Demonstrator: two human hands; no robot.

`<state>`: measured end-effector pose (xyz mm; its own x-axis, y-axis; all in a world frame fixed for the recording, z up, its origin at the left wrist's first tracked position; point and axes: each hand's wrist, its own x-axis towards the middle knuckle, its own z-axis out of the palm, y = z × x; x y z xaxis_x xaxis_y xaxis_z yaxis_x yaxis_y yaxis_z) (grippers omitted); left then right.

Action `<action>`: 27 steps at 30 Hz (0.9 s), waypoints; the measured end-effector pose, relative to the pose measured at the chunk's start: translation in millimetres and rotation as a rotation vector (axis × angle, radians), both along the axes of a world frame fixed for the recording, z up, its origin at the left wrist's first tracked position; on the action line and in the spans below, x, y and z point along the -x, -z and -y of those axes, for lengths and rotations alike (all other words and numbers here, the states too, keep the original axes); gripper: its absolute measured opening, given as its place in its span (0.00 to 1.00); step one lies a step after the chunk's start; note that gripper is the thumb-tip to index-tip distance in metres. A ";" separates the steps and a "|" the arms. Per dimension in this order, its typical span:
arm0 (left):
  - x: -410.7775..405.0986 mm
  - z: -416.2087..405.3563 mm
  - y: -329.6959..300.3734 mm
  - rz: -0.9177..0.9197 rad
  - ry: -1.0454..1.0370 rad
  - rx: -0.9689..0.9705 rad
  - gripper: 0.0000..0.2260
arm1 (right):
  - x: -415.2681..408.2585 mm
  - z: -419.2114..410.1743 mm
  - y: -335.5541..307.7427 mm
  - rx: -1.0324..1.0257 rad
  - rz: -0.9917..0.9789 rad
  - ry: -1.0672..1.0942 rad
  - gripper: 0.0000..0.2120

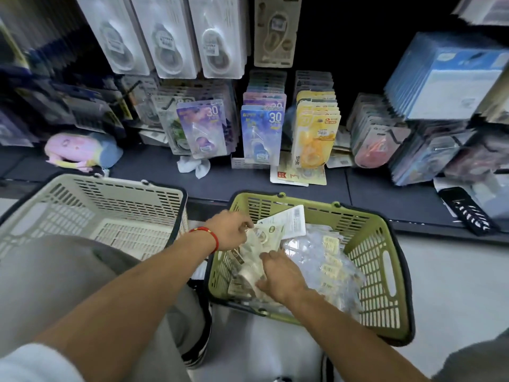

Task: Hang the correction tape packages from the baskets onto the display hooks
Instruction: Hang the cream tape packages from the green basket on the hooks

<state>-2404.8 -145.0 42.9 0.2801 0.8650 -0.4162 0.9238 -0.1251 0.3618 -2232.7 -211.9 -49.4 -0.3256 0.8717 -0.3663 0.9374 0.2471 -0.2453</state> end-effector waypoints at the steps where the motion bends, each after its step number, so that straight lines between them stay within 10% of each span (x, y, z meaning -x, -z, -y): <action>1: 2.7 3.9 3.6 0.050 -0.064 -0.041 0.16 | -3.3 -0.7 0.4 0.020 -0.050 0.029 0.22; 10: 7.9 24.4 27.6 0.505 -0.745 -0.287 0.18 | -61.5 -33.5 -22.2 0.313 -0.835 0.641 0.06; 14: -8.9 41.2 27.4 0.828 -0.910 0.004 0.34 | -61.9 -37.3 -36.3 0.349 -1.070 0.739 0.06; 18: -21.9 51.3 33.0 1.161 -0.887 0.283 0.27 | -41.3 -38.8 -44.7 0.465 -1.209 0.683 0.09; 27: 5.5 47.0 30.9 1.209 -1.258 0.094 0.18 | -31.6 -29.5 -24.1 0.079 -0.459 0.323 0.09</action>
